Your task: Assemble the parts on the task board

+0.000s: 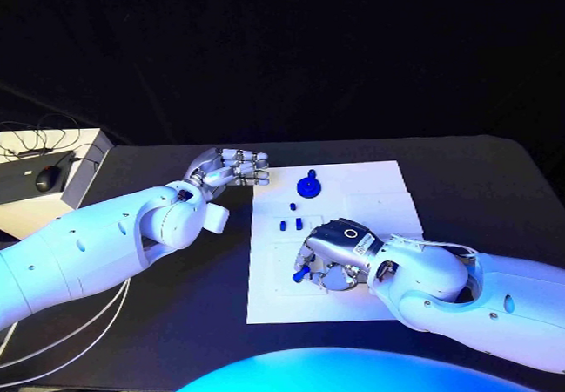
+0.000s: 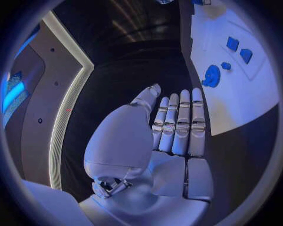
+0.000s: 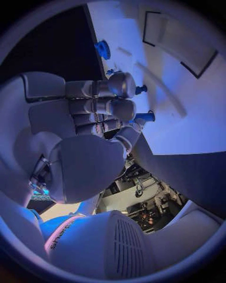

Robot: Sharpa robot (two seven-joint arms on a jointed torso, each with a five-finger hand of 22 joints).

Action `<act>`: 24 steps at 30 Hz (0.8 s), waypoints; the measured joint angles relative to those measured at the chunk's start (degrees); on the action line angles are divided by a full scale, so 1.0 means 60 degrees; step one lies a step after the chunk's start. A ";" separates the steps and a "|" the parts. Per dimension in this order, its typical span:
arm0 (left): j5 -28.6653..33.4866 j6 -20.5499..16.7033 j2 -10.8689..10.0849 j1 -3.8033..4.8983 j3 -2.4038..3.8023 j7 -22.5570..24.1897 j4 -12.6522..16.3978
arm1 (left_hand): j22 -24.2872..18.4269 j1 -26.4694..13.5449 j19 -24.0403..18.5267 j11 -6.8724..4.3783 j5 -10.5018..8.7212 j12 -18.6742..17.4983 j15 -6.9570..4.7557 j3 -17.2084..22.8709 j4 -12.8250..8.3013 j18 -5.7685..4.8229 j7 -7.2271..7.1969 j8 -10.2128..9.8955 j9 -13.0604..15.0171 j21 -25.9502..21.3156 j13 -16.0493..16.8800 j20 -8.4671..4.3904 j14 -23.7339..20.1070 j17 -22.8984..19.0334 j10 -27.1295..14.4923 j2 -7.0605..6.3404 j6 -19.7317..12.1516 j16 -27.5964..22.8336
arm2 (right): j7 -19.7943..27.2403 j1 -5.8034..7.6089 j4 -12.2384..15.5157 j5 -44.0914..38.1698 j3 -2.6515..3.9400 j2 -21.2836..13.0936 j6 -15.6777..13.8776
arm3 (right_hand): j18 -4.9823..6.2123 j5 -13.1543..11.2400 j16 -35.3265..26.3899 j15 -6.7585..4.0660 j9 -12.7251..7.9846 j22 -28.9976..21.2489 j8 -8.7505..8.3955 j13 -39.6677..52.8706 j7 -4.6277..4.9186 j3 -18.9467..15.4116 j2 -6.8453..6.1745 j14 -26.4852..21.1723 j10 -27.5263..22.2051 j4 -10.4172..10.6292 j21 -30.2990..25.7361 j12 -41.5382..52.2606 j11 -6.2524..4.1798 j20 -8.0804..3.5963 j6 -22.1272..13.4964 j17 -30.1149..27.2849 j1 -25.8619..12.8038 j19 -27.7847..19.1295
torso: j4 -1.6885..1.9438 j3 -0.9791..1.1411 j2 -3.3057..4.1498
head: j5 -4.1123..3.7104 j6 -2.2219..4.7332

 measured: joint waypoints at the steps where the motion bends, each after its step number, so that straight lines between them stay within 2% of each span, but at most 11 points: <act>1: 0.0000 0.0000 0.0000 0.0000 0.0000 0.0000 0.0002 | 0.0000 0.0000 0.0000 0.0000 0.0000 0.0000 0.0000 0.0000 0.0000 0.0000 0.0000 0.0000 0.0000 0.0000 0.0000 0.0000 0.0000 0.0000 0.0000 0.0000 0.0000 0.0000 | -0.0009 0.0002 -0.0003 -0.0004 0.0002 0.0014 0.0012 | -0.0001 0.0000 0.0000 0.0001 0.0000 0.0000 0.0000 0.0002 0.0000 0.0000 0.0000 0.0000 0.0000 0.0000 0.0000 0.0000 0.0000 0.0000 0.0000 0.0000 0.0000 0.0000 | 0.0003 0.0000 0.0000 | 0.0001 0.0007; 14: 0.0000 -0.0001 -0.0027 0.0000 0.0001 -0.0005 0.0023 | -0.0023 0.0000 0.0000 0.0000 0.0000 0.0000 0.0000 0.0000 0.0000 0.0000 0.0000 0.0000 0.0000 0.0000 0.0000 0.0000 0.0000 -0.0001 0.0000 0.0000 0.0000 0.0000 | -0.0095 0.0018 -0.0006 -0.0099 0.0010 0.0078 0.0087 | -0.0053 -0.0022 0.0000 0.0014 0.0000 -0.0002 0.0000 0.0059 0.0000 -0.0011 0.0000 0.0014 0.0022 -0.0009 0.0000 0.0029 0.0022 0.0001 0.0000 0.0007 0.0000 0.0000 | 0.0014 -0.0008 -0.0005 | 0.0003 -0.0010; 24: 0.0000 -0.0001 -0.0029 0.0000 0.0002 -0.0006 0.0024 | -0.0022 0.0000 0.0000 0.0000 0.0000 0.0000 0.0000 0.0014 0.0014 0.0000 0.0000 0.0000 0.0000 0.0000 0.0000 0.0000 0.0000 -0.0003 0.0000 0.0000 0.0000 0.0000 | -0.0175 0.0047 0.0093 -0.0181 -0.0008 0.0096 0.0124 | 0.0015 0.0007 0.0000 0.0015 0.0003 0.0006 0.0000 0.0032 0.0000 -0.0015 0.0000 0.0015 0.0035 -0.0010 0.0035 0.0028 0.0035 0.0017 0.0000 0.0008 0.0000 -0.0015 | 0.0000 0.0004 -0.0004 | 0.0034 -0.0008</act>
